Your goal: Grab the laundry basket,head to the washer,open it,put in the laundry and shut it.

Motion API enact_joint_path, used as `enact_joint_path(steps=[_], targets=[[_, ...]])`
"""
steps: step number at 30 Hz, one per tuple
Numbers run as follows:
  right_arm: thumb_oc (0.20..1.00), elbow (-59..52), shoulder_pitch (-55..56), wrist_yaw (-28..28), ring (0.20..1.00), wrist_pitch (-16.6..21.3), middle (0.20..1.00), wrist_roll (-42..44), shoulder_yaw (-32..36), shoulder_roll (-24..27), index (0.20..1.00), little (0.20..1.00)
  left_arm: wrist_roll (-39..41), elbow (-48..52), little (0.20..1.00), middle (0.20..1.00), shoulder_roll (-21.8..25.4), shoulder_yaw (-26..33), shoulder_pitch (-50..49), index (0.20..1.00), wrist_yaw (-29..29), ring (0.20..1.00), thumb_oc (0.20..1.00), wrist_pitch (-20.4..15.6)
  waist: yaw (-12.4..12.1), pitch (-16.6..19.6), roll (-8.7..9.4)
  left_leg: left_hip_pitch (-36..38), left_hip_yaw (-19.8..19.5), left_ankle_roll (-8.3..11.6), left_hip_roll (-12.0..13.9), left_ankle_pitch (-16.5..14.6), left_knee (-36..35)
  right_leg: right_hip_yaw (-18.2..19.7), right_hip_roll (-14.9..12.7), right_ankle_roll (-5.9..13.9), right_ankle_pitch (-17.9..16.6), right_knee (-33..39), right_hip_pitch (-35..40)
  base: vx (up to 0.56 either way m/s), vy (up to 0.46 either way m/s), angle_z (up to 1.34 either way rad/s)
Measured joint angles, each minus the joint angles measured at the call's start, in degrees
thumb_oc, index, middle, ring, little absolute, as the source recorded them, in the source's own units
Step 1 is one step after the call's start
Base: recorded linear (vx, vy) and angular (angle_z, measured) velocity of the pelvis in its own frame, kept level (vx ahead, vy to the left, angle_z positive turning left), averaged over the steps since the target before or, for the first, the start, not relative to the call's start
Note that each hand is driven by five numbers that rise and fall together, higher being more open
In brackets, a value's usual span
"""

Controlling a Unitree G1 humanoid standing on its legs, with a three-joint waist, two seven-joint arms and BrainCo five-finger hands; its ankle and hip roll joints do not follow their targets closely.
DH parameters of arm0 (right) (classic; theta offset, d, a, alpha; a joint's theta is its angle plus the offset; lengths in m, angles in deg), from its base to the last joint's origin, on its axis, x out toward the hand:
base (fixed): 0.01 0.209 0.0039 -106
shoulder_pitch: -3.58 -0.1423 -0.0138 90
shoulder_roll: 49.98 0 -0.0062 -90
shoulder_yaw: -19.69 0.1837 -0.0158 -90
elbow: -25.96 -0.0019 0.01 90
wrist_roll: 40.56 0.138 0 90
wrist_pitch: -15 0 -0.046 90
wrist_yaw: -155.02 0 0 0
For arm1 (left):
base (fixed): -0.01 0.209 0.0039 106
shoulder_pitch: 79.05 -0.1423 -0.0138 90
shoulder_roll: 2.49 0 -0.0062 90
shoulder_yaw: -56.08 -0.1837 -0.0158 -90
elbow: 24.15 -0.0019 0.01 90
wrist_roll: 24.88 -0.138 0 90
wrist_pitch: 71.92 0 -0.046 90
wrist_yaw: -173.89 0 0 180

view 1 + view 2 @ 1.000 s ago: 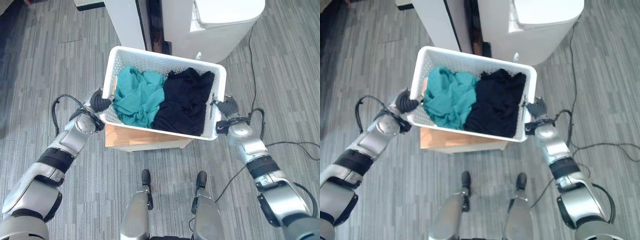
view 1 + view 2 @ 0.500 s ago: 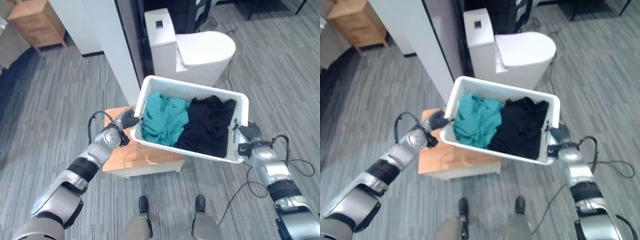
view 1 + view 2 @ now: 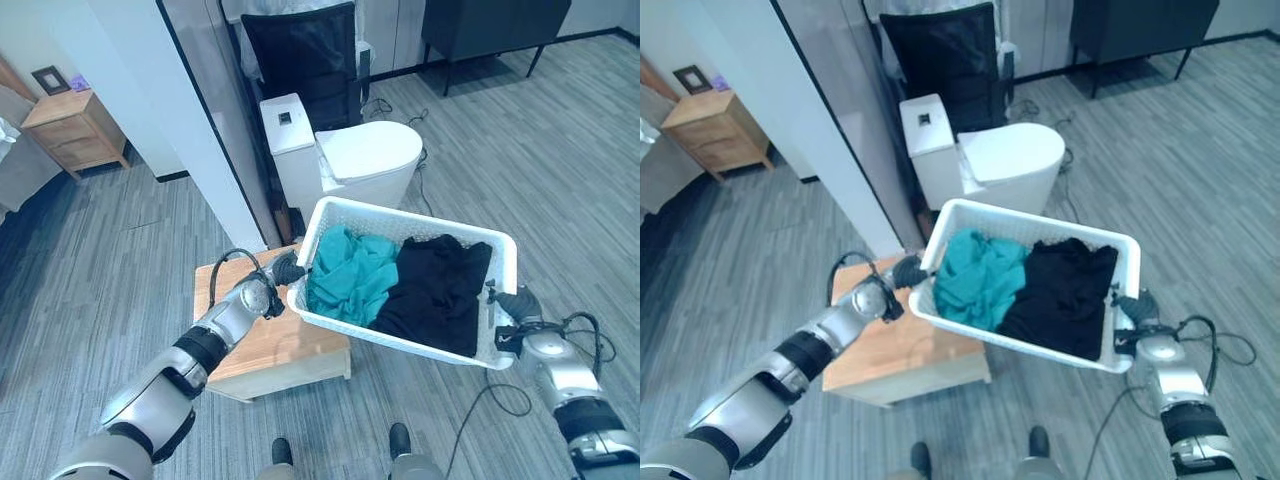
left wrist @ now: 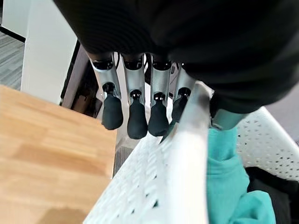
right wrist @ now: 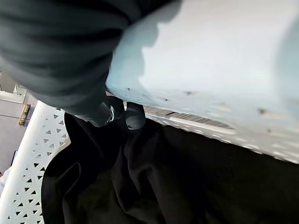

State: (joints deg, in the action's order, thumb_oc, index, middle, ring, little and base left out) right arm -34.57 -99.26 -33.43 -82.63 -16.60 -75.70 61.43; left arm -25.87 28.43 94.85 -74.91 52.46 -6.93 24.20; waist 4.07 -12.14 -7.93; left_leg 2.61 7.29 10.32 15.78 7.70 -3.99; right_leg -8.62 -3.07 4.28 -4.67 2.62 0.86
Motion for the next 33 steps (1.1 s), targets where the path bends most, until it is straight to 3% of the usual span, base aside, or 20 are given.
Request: enact_joint_path(steps=[4,5,7,10,12,15,16,17,18,19,20,21,24,25,26,27,28,29,30,33], targets=[[0.200,-0.88,0.47,1.06,0.200,0.00,0.200,0.02,-0.36,0.88,0.200,0.200,0.03,-3.80,0.200,0.200,-1.14,-1.45,1.95,0.200,0.01,0.200,0.200,-0.01,0.05,-0.21,3.55,-3.26,-12.12,2.07,-3.99,3.83,4.43,2.87,-3.59,-1.11,1.40,-4.68,-4.65,-0.13,0.014,-0.27],[0.200,-0.85,0.24,1.11,0.200,0.00,0.200,0.04,-0.47,1.08,0.200,0.200,0.04,-4.37,0.200,0.200,-1.12,-2.18,2.59,0.200,0.02,0.200,0.200,0.00,0.12,-0.47,4.94,-3.98,-15.96,2.15,-6.20,1.61,8.27,4.33,-4.88,-1.13,1.35,-5.38,-5.35,-0.05,0.079,-0.78],[0.200,-0.30,-0.94,1.19,0.200,0.00,0.200,0.08,-1.60,1.21,0.200,0.200,0.35,-4.81,0.200,0.200,-0.58,-2.57,2.86,0.200,0.04,0.200,0.200,-0.02,0.78,-0.38,5.60,-1.84,-24.00,0.44,-10.26,-9.02,17.24,9.50,-4.75,-0.29,0.48,-6.74,-5.74,-0.05,0.140,-0.99],[0.200,0.50,-2.82,1.03,0.200,0.00,0.200,0.32,-2.73,0.62,0.200,0.200,0.40,-6.22,0.200,0.200,-0.05,-2.48,4.96,0.200,-0.24,0.200,0.200,-0.15,2.59,0.34,5.45,0.18,-23.83,-2.98,-10.14,-15.86,17.33,14.26,-3.34,1.93,-0.60,-6.56,-7.51,-0.11,0.193,-0.89],[0.200,0.65,-3.59,1.03,0.200,0.00,0.200,1.11,-2.95,-0.01,0.200,0.200,0.41,-6.98,0.200,0.200,-0.33,-2.56,6.28,0.200,-0.32,0.200,0.200,-0.27,4.04,0.72,5.95,0.50,-22.77,-2.97,-10.86,-20.04,15.74,17.58,-3.35,3.86,-2.74,-6.24,-9.61,-0.25,0.287,-0.86],[0.200,1.33,-3.99,0.75,0.200,0.00,0.200,1.04,-3.79,-3.75,0.200,0.200,0.38,-9.05,0.200,0.200,1.08,-2.72,5.21,0.200,-0.60,0.200,0.200,-0.25,4.66,1.61,10.93,-1.28,-15.12,-6.17,-18.21,-21.79,19.05,23.95,-8.88,4.55,-6.72,-3.29,-12.77,-0.21,0.197,-0.97],[0.200,1.41,-3.37,0.86,0.200,0.00,0.200,1.04,-3.85,-4.00,0.200,0.200,0.34,-9.31,0.200,0.200,1.23,-2.67,5.08,0.200,-0.60,0.200,0.200,-0.25,4.41,1.52,10.63,-2.16,-14.15,-7.16,-18.44,-22.29,19.91,24.03,-9.46,5.73,-4.68,-3.13,-13.26,-0.16,0.106,-0.87],[0.200,1.68,-2.90,0.86,0.200,-0.02,0.200,0.99,-3.71,-4.62,0.200,0.200,0.20,-9.19,0.200,0.200,1.18,-2.42,4.59,0.200,-0.66,0.200,0.200,-0.28,4.27,1.54,10.42,-3.14,-13.65,-8.23,-19.44,-22.78,21.59,23.78,-10.06,4.60,-2.23,-2.96,-13.95,-0.14,0.053,-0.90],[0.200,2.72,-2.82,0.93,0.200,-0.14,0.200,0.97,-4.49,-5.96,0.200,0.200,-0.07,-9.08,0.200,0.200,1.42,-2.49,3.59,0.200,-0.51,0.200,0.200,-0.26,3.15,1.71,9.42,-4.66,-11.01,-9.34,-18.80,-23.09,22.63,21.73,-9.60,6.84,2.38,-6.85,-18.04,-0.23,0.060,-0.85],[0.200,2.85,-2.74,0.96,0.200,-0.22,0.200,0.98,-5.25,-6.27,0.200,0.200,-0.06,-9.09,0.200,0.200,1.78,-2.44,3.29,0.200,-0.53,0.200,0.200,-0.24,2.90,1.61,9.16,-5.06,-10.39,-9.81,-18.26,-23.46,22.91,20.61,-8.98,7.72,2.09,-9.08,-19.31,-0.24,0.050,-0.73],[0.200,3.29,-2.54,1.01,0.200,-0.46,0.200,0.95,-5.65,-6.83,0.200,0.200,-0.06,-9.00,0.200,0.200,2.81,-2.44,2.80,0.200,-0.45,0.200,0.200,-0.24,2.78,1.65,9.12,-5.90,-9.60,-9.56,-18.07,-22.81,23.37,17.23,-8.69,6.88,2.77,-10.62,-19.54,-0.24,0.043,-0.38],[0.200,4.38,-2.55,1.01,0.200,-0.72,0.200,0.77,-6.24,-7.99,0.200,0.200,-0.08,-8.59,0.200,0.200,3.38,-2.55,1.99,0.200,-0.15,0.200,0.200,-0.15,2.06,1.24,8.43,-5.62,-8.41,-9.06,-16.87,-22.36,23.01,10.39,-10.00,3.06,5.60,-10.62,-20.12,-0.23,0.052,-0.41],[0.200,4.92,-2.48,1.16,0.200,-1.20,0.200,0.66,-7.86,-8.68,0.200,0.200,-0.13,-8.60,0.200,0.200,3.71,-2.49,1.66,0.200,-0.15,0.200,0.200,-0.14,-0.09,0.82,7.64,-4.19,-6.91,-8.50,-14.94,-22.22,22.51,6.34,-8.70,2.77,5.72,-21.33,-20.30,-0.23,0.032,-0.26],[0.200,5.69,-3.86,1.22,0.200,-1.18,0.200,0.39,-7.94,-9.15,0.200,0.200,-0.12,-8.88,0.200,0.200,4.39,-2.04,1.24,0.200,-0.56,0.200,0.200,-0.14,-0.84,0.91,7.37,-3.62,-6.80,-8.78,-15.31,-22.33,23.32,6.72,-7.14,0.60,-2.63,-17.77,-18.33,-0.16,-0.001,-0.40],[0.200,6.52,-5.44,1.20,0.200,-1.18,0.200,-0.13,-8.02,-9.80,0.200,0.200,-0.12,-9.07,0.200,0.200,5.24,-2.14,1.10,0.200,-0.55,0.200,0.200,-0.13,-1.19,0.66,7.69,-4.95,-6.80,-10.53,-16.01,-22.69,24.47,7.73,-6.64,0.29,-4.76,-14.44,-17.53,-0.11,-0.009,-1.00],[0.200,7.07,-8.28,1.25,0.200,-1.17,0.200,-0.14,-8.89,-10.35,0.200,0.200,-0.11,-9.03,0.200,0.200,6.86,-1.85,1.43,0.200,-0.64,0.200,0.200,-0.14,-2.56,0.91,8.65,-6.47,-6.73,-16.43,-21.48,-23.32,22.44,10.28,-7.84,1.94,-8.02,-4.73,-15.36,-0.09,-0.049,-1.00],[0.200,6.88,-9.39,1.59,0.200,-1.03,0.200,-0.18,-8.95,-9.42,0.200,0.200,-0.13,-9.05,0.200,0.200,6.57,-0.83,2.05,0.200,-0.68,0.200,0.200,-0.15,-2.39,0.60,6.82,-7.63,-6.84,-18.60,-22.06,-19.50,19.40,7.62,-7.22,5.05,-5.13,-3.53,-15.57,-0.08,-0.048,-1.13],[0.200,6.92,-9.47,1.57,0.200,-1.07,0.200,-0.17,-9.08,-9.38,0.200,0.200,-0.14,-9.02,0.200,0.200,6.05,-0.12,2.18,0.200,-0.75,0.200,0.200,-0.16,-3.60,0.60,6.25,-6.74,-5.18,-15.31,-19.97,-17.04,17.73,4.98,-6.81,4.16,-2.73,-6.70,-16.76,-0.18,-0.122,-0.86],[0.200,7.06,-9.64,1.44,0.200,-1.38,0.200,-0.15,-10.10,-8.98,0.200,0.200,-0.18,-9.05,0.200,0.200,6.04,0.55,1.99,0.200,-0.71,0.200,0.200,0.03,-4.60,0.74,5.78,-5.20,-3.15,-13.36,-17.43,-15.59,15.00,1.54,-6.73,1.39,2.95,-20.44,-19.88,-0.12,-0.112,-0.80],[0.200,6.94,-10.19,1.61,0.200,-1.37,0.200,-0.15,-9.93,-8.26,0.200,0.200,-0.12,-8.81,0.200,0.200,6.10,0.06,2.00,0.200,-0.62,0.200,0.200,-0.15,-6.05,1.72,6.29,-2.52,-1.34,-11.09,-14.72,-12.53,9.91,-0.05,-8.78,4.19,9.82,-26.37,-14.60,-0.13,-0.170,-0.56]])
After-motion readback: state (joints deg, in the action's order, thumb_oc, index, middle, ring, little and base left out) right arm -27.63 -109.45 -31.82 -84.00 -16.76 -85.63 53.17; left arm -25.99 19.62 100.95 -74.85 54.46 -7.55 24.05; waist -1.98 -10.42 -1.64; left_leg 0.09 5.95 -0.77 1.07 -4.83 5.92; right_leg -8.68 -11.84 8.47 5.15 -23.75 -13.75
